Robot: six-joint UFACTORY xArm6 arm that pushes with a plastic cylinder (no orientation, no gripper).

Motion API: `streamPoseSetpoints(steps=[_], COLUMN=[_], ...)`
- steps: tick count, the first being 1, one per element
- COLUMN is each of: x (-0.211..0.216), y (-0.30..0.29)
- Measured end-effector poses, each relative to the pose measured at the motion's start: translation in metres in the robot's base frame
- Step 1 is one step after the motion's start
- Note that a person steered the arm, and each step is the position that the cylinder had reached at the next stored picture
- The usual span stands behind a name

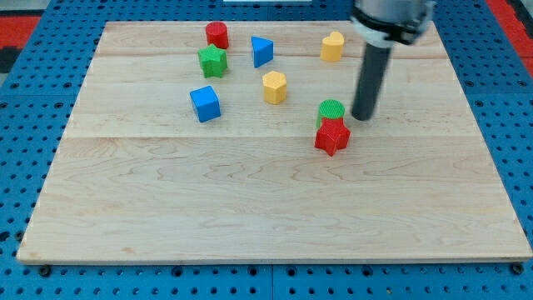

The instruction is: Move the red star slightly left

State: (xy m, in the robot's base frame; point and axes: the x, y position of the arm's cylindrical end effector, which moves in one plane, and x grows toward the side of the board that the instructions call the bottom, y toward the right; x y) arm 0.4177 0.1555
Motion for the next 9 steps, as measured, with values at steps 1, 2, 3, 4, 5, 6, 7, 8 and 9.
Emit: streamPoseSetpoints(steps=[1,2,3,4,5,6,7,8,9], x=[0.024,0.094,0.114,0.096,0.072,0.047,0.020,-0.002,-0.016], y=[0.041,0.015,-0.045,-0.095,-0.079,-0.074,-0.074,-0.074,-0.074])
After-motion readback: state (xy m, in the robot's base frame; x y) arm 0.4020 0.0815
